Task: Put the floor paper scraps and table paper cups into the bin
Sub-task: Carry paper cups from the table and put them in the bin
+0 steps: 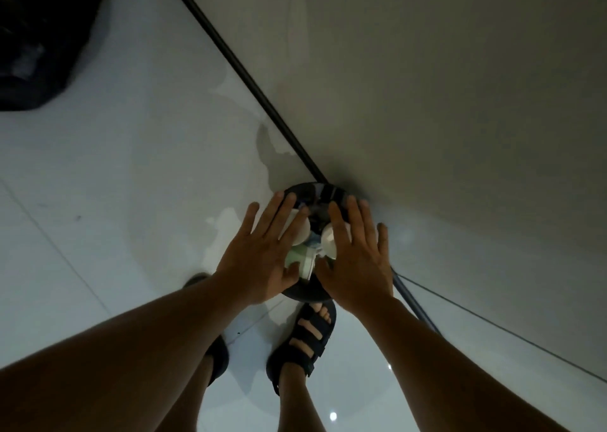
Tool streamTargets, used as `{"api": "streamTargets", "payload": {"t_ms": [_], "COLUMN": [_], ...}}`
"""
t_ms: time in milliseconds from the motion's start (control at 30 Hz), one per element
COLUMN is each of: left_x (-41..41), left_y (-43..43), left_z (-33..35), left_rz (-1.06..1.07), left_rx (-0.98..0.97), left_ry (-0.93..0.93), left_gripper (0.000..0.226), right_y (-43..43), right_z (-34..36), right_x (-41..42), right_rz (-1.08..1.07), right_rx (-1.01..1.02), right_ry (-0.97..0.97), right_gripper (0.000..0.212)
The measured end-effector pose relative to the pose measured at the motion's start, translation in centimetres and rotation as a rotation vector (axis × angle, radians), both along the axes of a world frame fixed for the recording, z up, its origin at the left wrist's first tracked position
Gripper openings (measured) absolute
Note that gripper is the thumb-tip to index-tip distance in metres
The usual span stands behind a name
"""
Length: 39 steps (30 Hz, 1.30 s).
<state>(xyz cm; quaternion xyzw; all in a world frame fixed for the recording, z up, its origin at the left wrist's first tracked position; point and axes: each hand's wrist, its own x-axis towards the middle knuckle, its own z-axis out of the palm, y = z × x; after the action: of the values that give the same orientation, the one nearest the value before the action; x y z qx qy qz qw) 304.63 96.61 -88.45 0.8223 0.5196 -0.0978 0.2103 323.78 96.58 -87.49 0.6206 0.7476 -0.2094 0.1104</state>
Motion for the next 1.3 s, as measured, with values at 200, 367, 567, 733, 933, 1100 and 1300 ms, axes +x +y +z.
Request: {"api": "streamTargets", "payload": {"t_ms": [200, 367, 567, 733, 933, 1100, 1300], "left_x": [-1.5, -1.8, -0.9, 0.0, 4.4, 11.0, 15.8], "left_y": [-0.5, 1.1, 3.0, 1.4, -2.9, -12.0, -29.6], "left_z": [13.8, 25.6, 36.1, 42.9, 49.5, 53.6, 56.6], "left_rz": [0.099, -0.026, -0.171, -0.27, -0.389, -0.695, -1.063], "left_rx": [-0.095, -0.017, 0.017, -0.002, -0.043, 0.027, 0.094], "left_ry": [0.052, 0.003, -0.031, -0.08, -0.094, -0.13, -0.184], "left_gripper": [0.086, 0.082, 0.08, 0.078, 0.077, 0.077, 0.076], "right_y": [-1.7, -4.7, -8.3, -12.6, -21.2, -32.6, -51.1], "right_z": [12.7, 23.4, 35.0, 43.1, 48.9, 52.2, 53.8], "right_x": [0.4, 0.9, 1.4, 0.1, -0.4, -0.6, -3.3], "right_rz": [-0.109, -0.267, -0.436, -0.694, -0.959, -1.258, -1.653], "right_rx": [-0.101, -0.097, -0.04, 0.041, 0.08, 0.158, 0.228], "right_ry": [-0.018, 0.008, -0.059, -0.067, -0.074, -0.081, -0.084], "right_gripper": [0.093, 0.088, 0.085, 0.085, 0.084, 0.084, 0.084]}}
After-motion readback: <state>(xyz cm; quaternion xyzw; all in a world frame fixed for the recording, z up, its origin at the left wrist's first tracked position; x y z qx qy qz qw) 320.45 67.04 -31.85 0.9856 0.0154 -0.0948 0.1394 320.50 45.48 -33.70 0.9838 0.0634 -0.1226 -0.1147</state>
